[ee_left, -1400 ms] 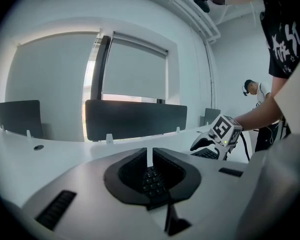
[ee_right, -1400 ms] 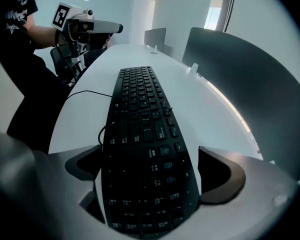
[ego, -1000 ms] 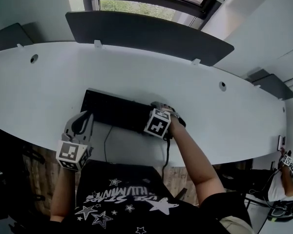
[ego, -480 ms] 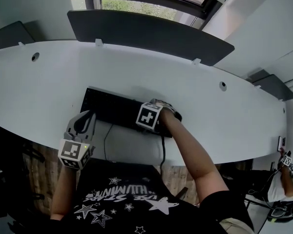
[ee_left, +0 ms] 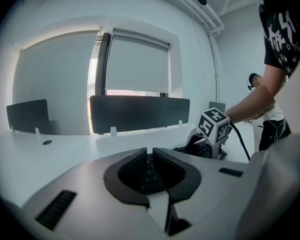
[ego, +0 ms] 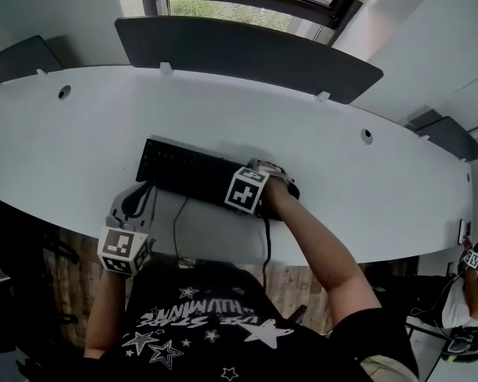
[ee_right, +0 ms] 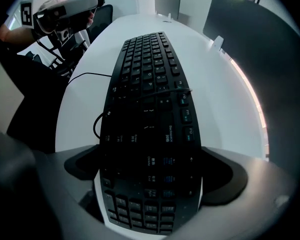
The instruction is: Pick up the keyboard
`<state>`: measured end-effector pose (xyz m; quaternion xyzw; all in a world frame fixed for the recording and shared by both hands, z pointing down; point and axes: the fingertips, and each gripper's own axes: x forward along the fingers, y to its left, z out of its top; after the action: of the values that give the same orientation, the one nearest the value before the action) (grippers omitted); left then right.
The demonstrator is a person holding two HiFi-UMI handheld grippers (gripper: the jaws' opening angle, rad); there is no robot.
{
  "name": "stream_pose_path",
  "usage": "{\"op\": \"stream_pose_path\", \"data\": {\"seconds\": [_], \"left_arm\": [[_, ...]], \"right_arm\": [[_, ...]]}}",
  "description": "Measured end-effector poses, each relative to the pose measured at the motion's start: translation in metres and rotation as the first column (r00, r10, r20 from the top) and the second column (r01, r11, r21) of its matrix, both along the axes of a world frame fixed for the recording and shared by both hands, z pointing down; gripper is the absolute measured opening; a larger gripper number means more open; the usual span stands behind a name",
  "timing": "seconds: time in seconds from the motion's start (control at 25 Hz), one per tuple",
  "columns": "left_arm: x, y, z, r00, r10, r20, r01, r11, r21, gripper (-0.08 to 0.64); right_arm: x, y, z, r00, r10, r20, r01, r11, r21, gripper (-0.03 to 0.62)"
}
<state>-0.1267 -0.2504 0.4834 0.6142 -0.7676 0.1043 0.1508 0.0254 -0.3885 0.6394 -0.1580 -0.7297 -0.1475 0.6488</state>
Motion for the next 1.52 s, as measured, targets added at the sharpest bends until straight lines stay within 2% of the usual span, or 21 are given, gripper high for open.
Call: {"op": "stream_pose_path", "data": {"seconds": [0.12,0.28,0.56,0.8,0.88,1.0,1.12,1.28,1.36,1.52], "left_arm": [[-0.003,0.001,0.002,1.0,0.011,0.014,-0.011,1.0,-0.002,0.026],[0.0,-0.008,0.004,0.995,0.092,0.038,-0.092,0.996,0.005,0.026],[0.011,-0.019,0.001,0.973,0.212,0.091,-0.211,0.977,-0.016,0.026],[0.003,-0.02,-0.009,0.95,0.27,0.154,-0.267,0.963,-0.039,0.026],[0.002,-0.023,-0.011,0.939,0.306,0.156,-0.302,0.952,-0.046,0.056],[0.007,-0.029,-0.007,0.905,0.384,0.183,-0.37,0.923,-0.103,0.155],[0.013,-0.034,-0.003,0.86,0.451,0.239,-0.421,0.891,-0.169,0.203],[0.017,-0.045,-0.002,0.818,0.503,0.278,-0.451,0.862,-0.231,0.253],[0.02,-0.05,0.001,0.785,0.548,0.288,-0.479,0.832,-0.278,0.273],[0.029,-0.057,0.013,0.708,0.646,0.285,-0.537,0.755,-0.377,0.29]], "right_arm": [[-0.001,0.003,-0.004,0.999,-0.022,0.03,0.019,0.995,0.102,0.577],[-0.001,0.003,-0.01,0.998,-0.044,0.045,0.032,0.97,0.239,0.577],[0.004,0.003,-0.017,0.995,-0.042,0.089,0.008,0.936,0.352,0.577],[0.009,0.006,-0.025,0.993,-0.037,0.108,-0.019,0.879,0.477,0.575],[0.008,0.009,-0.028,0.99,-0.041,0.132,-0.031,0.863,0.505,0.575],[0.005,0.013,-0.035,0.981,-0.043,0.187,-0.065,0.84,0.538,0.575],[0.011,0.01,-0.034,0.983,-0.041,0.177,-0.076,0.793,0.604,0.575],[0.011,0.015,-0.041,0.975,-0.028,0.223,-0.124,0.76,0.638,0.575],[0.011,0.018,-0.044,0.97,-0.029,0.241,-0.141,0.741,0.656,0.575],[0.012,0.02,-0.047,0.966,-0.033,0.256,-0.157,0.711,0.686,0.575]]}}
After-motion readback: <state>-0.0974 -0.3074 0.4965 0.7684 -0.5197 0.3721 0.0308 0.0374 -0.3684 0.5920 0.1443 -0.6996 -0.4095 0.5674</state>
